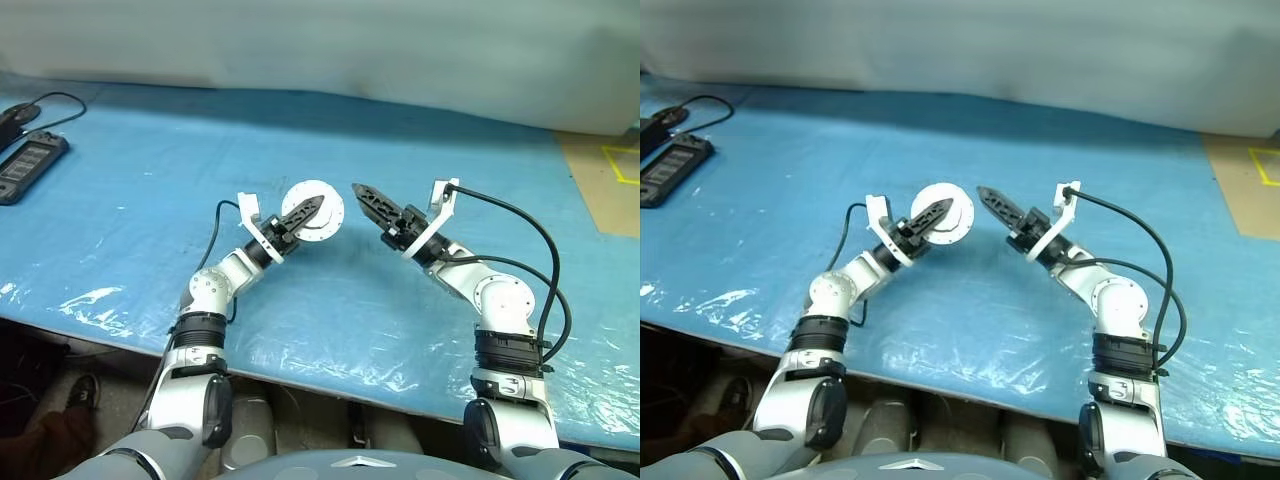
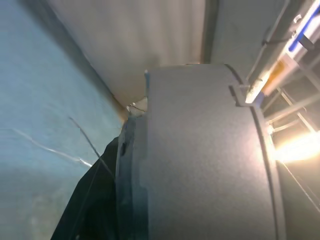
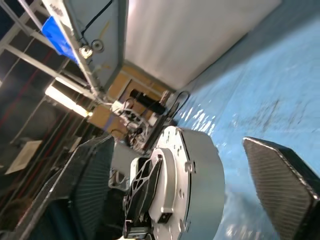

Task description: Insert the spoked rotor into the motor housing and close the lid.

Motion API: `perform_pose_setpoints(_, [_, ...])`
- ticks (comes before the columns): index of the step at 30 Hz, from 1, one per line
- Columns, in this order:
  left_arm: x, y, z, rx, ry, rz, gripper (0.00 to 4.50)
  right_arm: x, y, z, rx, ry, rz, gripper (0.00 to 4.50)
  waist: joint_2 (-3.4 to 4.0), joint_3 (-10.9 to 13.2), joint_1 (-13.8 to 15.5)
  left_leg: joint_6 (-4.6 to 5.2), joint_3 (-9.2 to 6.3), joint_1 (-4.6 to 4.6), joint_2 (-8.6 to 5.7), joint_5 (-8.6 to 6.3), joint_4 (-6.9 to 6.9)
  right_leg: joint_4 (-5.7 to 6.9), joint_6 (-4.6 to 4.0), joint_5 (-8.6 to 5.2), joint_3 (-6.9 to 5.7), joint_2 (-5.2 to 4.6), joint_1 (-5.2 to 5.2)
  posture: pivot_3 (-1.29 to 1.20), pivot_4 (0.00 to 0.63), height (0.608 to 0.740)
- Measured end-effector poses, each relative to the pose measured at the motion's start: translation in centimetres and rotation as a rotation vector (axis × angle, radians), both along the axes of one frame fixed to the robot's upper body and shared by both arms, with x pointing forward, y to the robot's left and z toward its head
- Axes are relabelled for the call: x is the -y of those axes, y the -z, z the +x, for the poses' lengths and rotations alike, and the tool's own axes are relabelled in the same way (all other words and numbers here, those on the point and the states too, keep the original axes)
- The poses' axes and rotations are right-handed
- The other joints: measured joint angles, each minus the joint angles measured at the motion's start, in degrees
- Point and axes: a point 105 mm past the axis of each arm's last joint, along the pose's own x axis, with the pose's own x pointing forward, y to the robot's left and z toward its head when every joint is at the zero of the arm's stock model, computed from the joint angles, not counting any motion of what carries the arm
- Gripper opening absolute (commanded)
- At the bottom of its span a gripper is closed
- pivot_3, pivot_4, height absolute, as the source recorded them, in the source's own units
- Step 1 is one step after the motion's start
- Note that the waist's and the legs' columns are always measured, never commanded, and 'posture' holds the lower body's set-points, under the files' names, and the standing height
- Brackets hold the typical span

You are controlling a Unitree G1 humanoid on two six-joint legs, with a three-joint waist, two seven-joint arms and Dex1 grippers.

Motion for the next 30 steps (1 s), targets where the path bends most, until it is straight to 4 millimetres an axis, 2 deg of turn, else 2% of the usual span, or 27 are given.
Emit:
perform_pose_setpoints(1, [-0.6,0.2,0.8,-0.019,-0.061,0.01,2.61,0.2,0.2,0.3,-0.002,0.027,-0.008,4.17,0.0,0.0,0.0,0.0,-0.02,0.0,0.0,0.0,0.02,0.0,0.0,0.0,-0.01,0.0,0.0,0.0,0.15,0.74])
perform_pose_setpoints(6, [-5.9,1.3,5.8,-0.158,-0.454,0.107,2.61,1.7,1.2,1.7,-0.015,0.136,-0.049,4.17,-0.02,0.0,-0.1,0.0,-0.08,-0.02,0.0,0.0,0.04,-0.01,0.21,0.13,-0.05,0.02,0.03,0.0,0.15,0.74])
perform_pose_setpoints(9, [-9.4,2.1,7.2,-0.254,-0.612,0.158,2.61,2.2,1.2,1.8,-0.003,0.147,-0.056,4.17,-0.03,0.0,-0.1,0.0,-0.13,-0.04,0.0,0.01,0.0,-0.02,0.25,0.16,-0.11,0.04,0.03,0.0,0.15,0.74])
perform_pose_setpoints(11, [-10.6,2.5,7.5,-0.291,-0.657,0.187,2.61,2.3,1.3,1.7,-0.001,0.152,-0.057,4.17,-0.03,0.0,0.0,0.07,-0.28,-0.17,-0.01,0.06,0.0,-0.01,0.26,0.16,-0.26,0.03,0.02,0.0,0.15,0.74])
perform_pose_setpoints(18, [-10.9,2.9,8.2,-0.368,-0.728,0.208,2.61,1.6,2.0,1.5,-0.021,0.14,-0.052,4.17,-0.04,0.0,0.4,-0.01,-0.79,-0.52,-0.05,0.01,0.29,0.09,0.23,0.16,-0.7,-0.09,0.07,0.0,0.15,0.74])
perform_pose_setpoints(21, [-11.3,3.0,8.1,-0.376,-0.738,0.19,3.42,1.9,2.4,1.4,-0.031,0.149,-0.057,4.22,-0.04,0.0,0.1,-0.02,-0.85,-0.5,-0.03,0.0,0.42,0.3,0.2,0.14,-0.71,-0.08,0.07,0.0,0.15,0.74])
perform_pose_setpoints(24, [-11.9,2.9,8.2,-0.361,-0.782,0.225,4.42,1.9,2.5,1.4,-0.031,0.148,-0.06,4.22,-0.04,0.0,-0.2,-0.03,-0.87,-0.36,-0.03,-0.01,0.54,0.55,0.0,0.02,-0.65,-0.09,0.09,0.0,0.15,0.74])
perform_pose_setpoints(26, [-12.7,2.9,8.1,-0.352,-0.82,0.251,4.46,1.9,2.5,1.4,-0.03,0.148,-0.066,4.22,-0.04,0.0,-0.3,-0.06,-0.85,-0.13,-0.04,0.01,0.53,0.66,-0.07,-0.03,-0.54,-0.08,0.17,0.0,0.15,0.74])
perform_pose_setpoints(30, [-16.3,3.5,7.1,-0.352,-0.937,0.3,4.46,1.8,2.7,1.5,-0.032,0.142,-0.073,4.22,-0.04,0.0,-0.9,-0.14,-0.85,0.09,-0.04,0.05,0.5,0.73,-0.14,-0.1,-0.46,-0.03,0.26,0.0,0.15,0.74])
